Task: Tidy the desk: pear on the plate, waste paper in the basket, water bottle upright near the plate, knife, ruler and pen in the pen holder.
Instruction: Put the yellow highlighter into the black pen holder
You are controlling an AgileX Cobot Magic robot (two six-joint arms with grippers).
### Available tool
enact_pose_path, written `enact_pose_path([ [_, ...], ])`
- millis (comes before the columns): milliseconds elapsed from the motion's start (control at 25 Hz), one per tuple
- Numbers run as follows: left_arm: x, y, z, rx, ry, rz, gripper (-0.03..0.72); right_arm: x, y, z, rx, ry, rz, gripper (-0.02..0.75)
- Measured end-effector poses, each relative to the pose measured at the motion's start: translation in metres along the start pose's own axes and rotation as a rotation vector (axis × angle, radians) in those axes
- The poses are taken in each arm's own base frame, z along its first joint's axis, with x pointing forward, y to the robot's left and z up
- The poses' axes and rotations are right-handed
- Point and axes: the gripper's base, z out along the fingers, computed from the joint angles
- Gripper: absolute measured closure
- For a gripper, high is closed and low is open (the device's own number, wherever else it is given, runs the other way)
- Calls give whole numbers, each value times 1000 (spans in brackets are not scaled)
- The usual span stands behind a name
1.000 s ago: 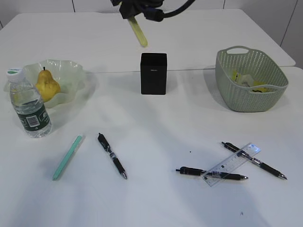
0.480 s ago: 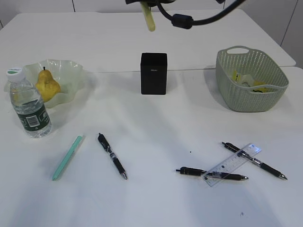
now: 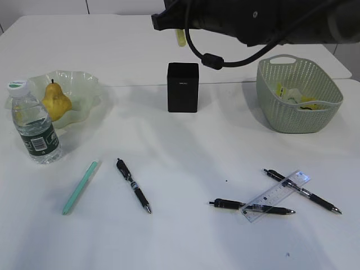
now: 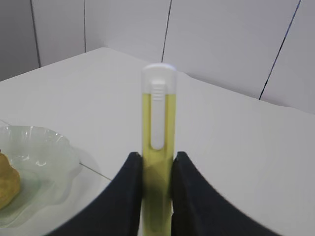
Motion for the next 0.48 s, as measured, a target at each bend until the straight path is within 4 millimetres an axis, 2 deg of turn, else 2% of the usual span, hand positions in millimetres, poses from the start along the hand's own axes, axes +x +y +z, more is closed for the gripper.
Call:
enact_pose_path([
  [240, 1, 0, 0, 2, 8, -1, 221, 13, 0, 13, 40, -52, 24, 577],
  [480, 1, 0, 0, 2, 8, -1, 221, 35, -21, 23, 121, -22, 169, 577],
])
